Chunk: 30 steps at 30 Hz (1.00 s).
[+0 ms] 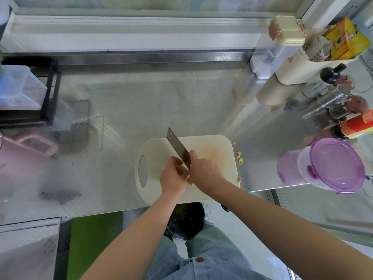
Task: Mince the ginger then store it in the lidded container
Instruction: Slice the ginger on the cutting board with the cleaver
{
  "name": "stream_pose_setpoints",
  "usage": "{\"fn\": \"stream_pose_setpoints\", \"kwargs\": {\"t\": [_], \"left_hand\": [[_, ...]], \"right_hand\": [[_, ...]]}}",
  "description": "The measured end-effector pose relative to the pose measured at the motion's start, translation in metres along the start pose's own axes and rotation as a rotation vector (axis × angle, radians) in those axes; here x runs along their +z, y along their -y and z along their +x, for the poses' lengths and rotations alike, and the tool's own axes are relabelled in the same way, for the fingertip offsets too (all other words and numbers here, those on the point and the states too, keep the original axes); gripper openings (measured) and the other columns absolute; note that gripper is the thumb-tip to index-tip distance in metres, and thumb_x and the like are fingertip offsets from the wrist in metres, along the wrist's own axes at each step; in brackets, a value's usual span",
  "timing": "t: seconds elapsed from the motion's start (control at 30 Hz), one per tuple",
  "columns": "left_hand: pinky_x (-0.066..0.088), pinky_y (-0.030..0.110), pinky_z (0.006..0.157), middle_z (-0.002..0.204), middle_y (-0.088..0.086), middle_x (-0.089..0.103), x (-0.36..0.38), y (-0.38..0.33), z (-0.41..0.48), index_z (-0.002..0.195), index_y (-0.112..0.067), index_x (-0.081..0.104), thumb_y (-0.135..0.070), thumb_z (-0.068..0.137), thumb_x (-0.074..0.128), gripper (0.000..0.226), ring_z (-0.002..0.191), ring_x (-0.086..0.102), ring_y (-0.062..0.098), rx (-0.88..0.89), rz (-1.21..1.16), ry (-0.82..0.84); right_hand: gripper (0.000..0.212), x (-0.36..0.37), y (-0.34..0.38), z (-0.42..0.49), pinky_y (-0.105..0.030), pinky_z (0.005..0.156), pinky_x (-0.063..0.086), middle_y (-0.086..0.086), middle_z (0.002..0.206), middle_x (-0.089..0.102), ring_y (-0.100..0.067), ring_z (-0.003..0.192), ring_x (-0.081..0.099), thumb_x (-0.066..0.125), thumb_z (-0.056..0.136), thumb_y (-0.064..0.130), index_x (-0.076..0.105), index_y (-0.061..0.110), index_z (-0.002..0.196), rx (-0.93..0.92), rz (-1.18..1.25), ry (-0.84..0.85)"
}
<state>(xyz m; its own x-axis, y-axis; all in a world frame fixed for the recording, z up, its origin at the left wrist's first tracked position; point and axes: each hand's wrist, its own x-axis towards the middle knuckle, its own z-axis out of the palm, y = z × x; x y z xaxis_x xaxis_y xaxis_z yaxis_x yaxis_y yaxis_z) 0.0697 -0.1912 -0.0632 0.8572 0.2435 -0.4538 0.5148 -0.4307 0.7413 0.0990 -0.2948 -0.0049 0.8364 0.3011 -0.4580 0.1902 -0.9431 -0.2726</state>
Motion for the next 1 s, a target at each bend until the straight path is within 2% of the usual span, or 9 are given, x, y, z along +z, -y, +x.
{"fn": "stream_pose_setpoints", "kwargs": {"t": [0.13,0.23,0.4,0.53,0.73,0.87,0.93,1.0], "left_hand": [[0.055,0.051,0.063,0.059,-0.006,0.052,0.001,0.002,0.003,0.084,-0.028,0.048,-0.012,0.078,0.059,0.02,0.066,0.063,0.033,-0.023,-0.04,0.0],[0.055,0.049,0.065,0.061,-0.006,0.055,0.0,0.002,0.004,0.085,-0.027,0.05,-0.012,0.078,0.064,0.021,0.067,0.065,0.032,-0.043,-0.059,0.012],[0.056,0.049,0.064,0.061,-0.005,0.053,-0.003,0.0,0.004,0.082,-0.027,0.049,-0.008,0.077,0.061,0.023,0.064,0.064,0.032,-0.068,-0.08,0.028],[0.056,0.047,0.06,0.062,-0.003,0.053,-0.003,-0.004,0.004,0.083,-0.025,0.051,-0.006,0.077,0.06,0.022,0.064,0.061,0.032,-0.103,-0.109,0.045],[0.053,0.048,0.058,0.071,0.005,0.061,-0.004,-0.005,0.004,0.083,-0.028,0.049,-0.008,0.077,0.055,0.022,0.063,0.058,0.031,-0.101,-0.122,0.074],[0.054,0.043,0.059,0.078,0.01,0.061,-0.008,-0.005,0.003,0.084,-0.027,0.048,-0.004,0.08,0.062,0.027,0.068,0.059,0.032,-0.098,-0.16,0.098],[0.055,0.038,0.056,0.079,0.008,0.061,-0.009,-0.006,0.002,0.084,-0.026,0.048,-0.004,0.082,0.066,0.029,0.07,0.062,0.032,-0.082,-0.165,0.109],[0.057,0.04,0.056,0.077,0.005,0.06,-0.011,-0.007,0.001,0.085,-0.027,0.047,-0.006,0.082,0.068,0.029,0.071,0.064,0.035,-0.069,-0.157,0.115]], "right_hand": [[0.02,0.002,0.004,0.002,-0.034,0.052,0.034,0.001,0.065,0.04,-0.026,0.059,0.046,0.043,0.092,0.005,0.029,0.013,0.104,-0.015,-0.03,0.021],[0.02,-0.002,0.003,0.003,-0.032,0.05,0.031,0.0,0.065,0.04,-0.021,0.054,0.041,0.04,0.093,0.007,0.023,0.015,0.098,-0.005,-0.003,0.037],[0.023,0.002,0.004,0.003,-0.036,0.052,0.036,-0.001,0.066,0.043,-0.025,0.06,0.047,0.046,0.09,0.005,0.029,0.013,0.105,-0.021,0.002,0.053],[0.023,0.002,0.002,0.007,-0.035,0.052,0.036,-0.001,0.067,0.044,-0.025,0.06,0.048,0.047,0.091,0.006,0.029,0.013,0.104,-0.015,-0.001,0.047],[0.026,0.015,0.001,0.009,-0.036,0.053,0.037,0.001,0.065,0.042,-0.028,0.061,0.049,0.05,0.09,0.007,0.028,0.013,0.103,-0.028,0.0,0.035],[0.031,0.017,-0.005,0.01,-0.035,0.05,0.039,0.001,0.064,0.045,-0.024,0.054,0.047,0.054,0.089,0.015,0.025,0.015,0.099,-0.026,0.01,0.05],[0.024,0.017,-0.008,0.011,-0.038,0.051,0.044,-0.001,0.069,0.052,-0.025,0.056,0.051,0.05,0.093,0.018,0.029,0.013,0.104,-0.026,0.005,0.048],[0.016,0.017,-0.012,0.012,-0.039,0.053,0.043,-0.004,0.075,0.055,-0.029,0.062,0.054,0.039,0.1,0.019,0.032,0.011,0.111,-0.022,0.011,0.033]]}}
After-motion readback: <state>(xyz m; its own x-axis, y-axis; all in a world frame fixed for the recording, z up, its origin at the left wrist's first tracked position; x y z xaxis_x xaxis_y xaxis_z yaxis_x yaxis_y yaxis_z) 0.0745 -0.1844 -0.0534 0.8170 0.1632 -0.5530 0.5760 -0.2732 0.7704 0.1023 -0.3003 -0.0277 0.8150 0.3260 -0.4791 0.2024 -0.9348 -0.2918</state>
